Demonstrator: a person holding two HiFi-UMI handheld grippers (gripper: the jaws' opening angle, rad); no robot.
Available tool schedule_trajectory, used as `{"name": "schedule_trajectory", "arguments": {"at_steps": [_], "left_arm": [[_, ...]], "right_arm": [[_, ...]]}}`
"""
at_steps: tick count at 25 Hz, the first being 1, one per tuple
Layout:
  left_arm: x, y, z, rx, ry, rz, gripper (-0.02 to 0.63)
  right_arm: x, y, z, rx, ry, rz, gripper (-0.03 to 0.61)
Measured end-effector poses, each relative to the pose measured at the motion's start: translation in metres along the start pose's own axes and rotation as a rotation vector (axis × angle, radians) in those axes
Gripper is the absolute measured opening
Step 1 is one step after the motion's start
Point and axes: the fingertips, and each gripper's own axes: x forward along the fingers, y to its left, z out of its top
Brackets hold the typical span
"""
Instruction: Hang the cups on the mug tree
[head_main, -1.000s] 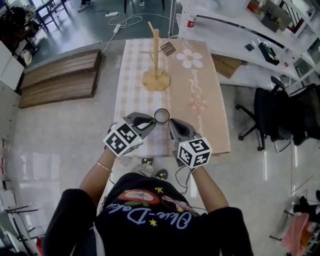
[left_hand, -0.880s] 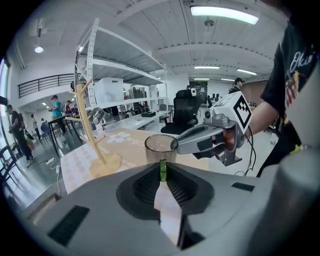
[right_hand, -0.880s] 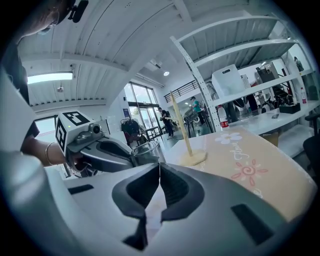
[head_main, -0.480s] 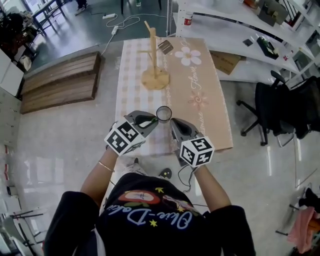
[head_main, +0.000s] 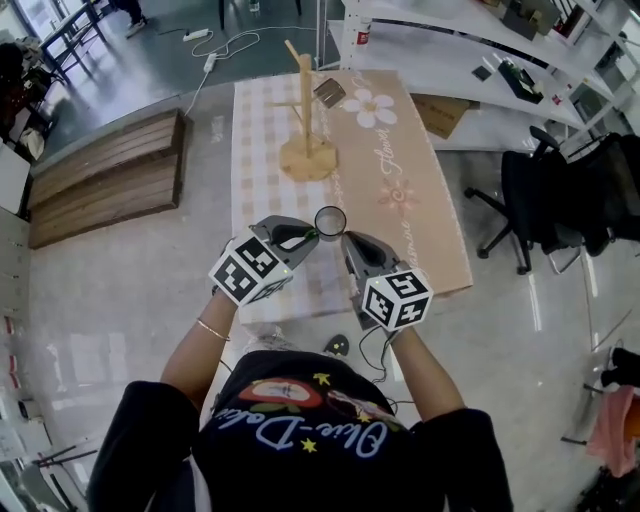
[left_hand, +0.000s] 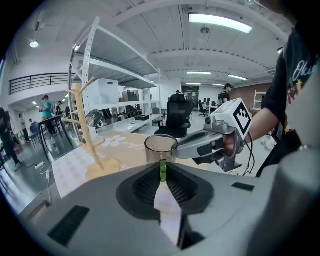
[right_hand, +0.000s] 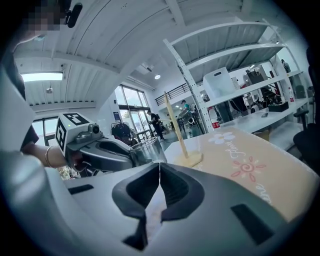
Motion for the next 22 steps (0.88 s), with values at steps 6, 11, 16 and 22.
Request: {"name": "schedule_trajectory", "arguments": {"at_steps": [6,11,16,22], "left_arm": [[-0.002,0.017,-0.004,0.034,-0.008,-0.074,0.048],[-0.001,0.029,-0.003,0.073,-0.006,-0.118,0.048],[-0.001,0.04,0.0,0.078,-0.016,-0.145,0.048],[-0.001,0.051,-0.001,0.068,-0.023,-0.17,0.048]], "right_arm": [[0.013,0.002,0.001,0.049,-0.02,-0.086,0.009],[0.023,0.001,0.004,0.062,-0.027,-0.142,0.009],[0.032,0.0,0.01,0.073,-0.034,-0.176,0.009],[0.041,-0.002,0.014,0.083,-0.038,-0.201,0.009]]}}
